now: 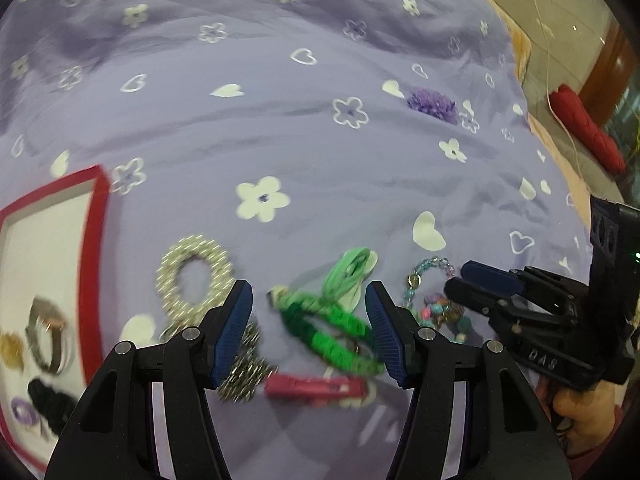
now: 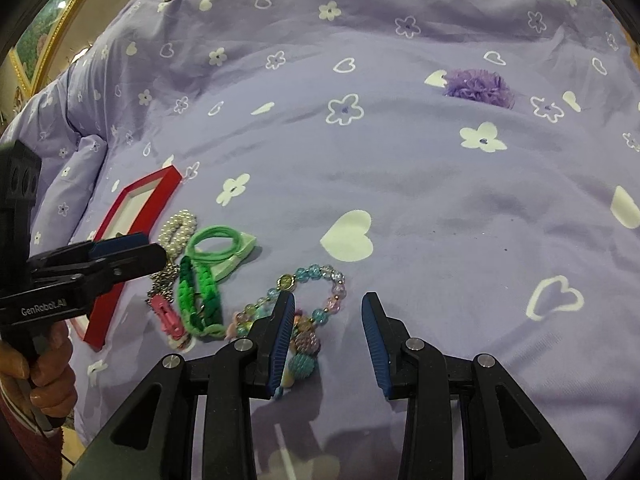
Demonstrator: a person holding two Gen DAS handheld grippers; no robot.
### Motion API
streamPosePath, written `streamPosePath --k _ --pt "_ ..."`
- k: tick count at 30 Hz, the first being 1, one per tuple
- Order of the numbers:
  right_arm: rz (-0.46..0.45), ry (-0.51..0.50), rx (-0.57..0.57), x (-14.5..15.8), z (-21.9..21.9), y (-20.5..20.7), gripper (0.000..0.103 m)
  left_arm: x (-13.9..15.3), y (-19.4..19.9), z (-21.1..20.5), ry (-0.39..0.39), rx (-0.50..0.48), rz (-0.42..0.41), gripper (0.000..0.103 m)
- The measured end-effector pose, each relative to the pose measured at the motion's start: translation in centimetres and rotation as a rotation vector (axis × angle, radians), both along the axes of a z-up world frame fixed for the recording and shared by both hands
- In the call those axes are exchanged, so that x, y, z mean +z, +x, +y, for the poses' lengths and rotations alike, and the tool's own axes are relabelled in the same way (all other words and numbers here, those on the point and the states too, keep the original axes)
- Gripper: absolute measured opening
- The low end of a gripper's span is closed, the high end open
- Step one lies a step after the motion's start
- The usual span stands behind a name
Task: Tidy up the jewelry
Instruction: 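Grasp the green hair tie with the left tool while the right tool grasps the beaded bracelet, then place the green hair tie and beaded bracelet in the tray, opening both tools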
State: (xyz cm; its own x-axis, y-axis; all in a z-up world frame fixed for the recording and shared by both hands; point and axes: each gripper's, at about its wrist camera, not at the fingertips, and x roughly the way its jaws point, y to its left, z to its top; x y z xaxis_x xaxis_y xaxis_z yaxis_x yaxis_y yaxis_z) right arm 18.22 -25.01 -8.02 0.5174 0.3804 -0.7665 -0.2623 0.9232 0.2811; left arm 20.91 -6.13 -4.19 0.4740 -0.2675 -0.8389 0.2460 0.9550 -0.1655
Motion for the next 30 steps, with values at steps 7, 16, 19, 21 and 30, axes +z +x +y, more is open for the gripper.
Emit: streamPosePath --k 7,16,19,21,30 --pt "-0.009 -0.072 0.022 -0.8 1.4 0.8 0.014 -1.8 1.8 -2.6 0.045 -0.065 0.029 0.027" --pt "-0.063 -0.012 0.016 1.0 1.2 0.7 0.007 -0.1 0.5 -1.1 -0.009 -0.035 -0.011 0.007" --pt "-0.093 0.009 0.022 2.4 1.6 0.5 0.007 0.9 -0.3 0.4 -0.035 0.008 -0.030 0.007" --pt "-0.106 0.013 0.026 3.1 2.1 0.3 0.007 1.6 -0.9 1.5 -0.060 0.038 -0.042 0.007" --pt "-0.173 0.051 0.076 6.7 4.8 -0.5 0.007 3.7 -3.5 6.4 -0.133 0.128 -0.085 0.007"
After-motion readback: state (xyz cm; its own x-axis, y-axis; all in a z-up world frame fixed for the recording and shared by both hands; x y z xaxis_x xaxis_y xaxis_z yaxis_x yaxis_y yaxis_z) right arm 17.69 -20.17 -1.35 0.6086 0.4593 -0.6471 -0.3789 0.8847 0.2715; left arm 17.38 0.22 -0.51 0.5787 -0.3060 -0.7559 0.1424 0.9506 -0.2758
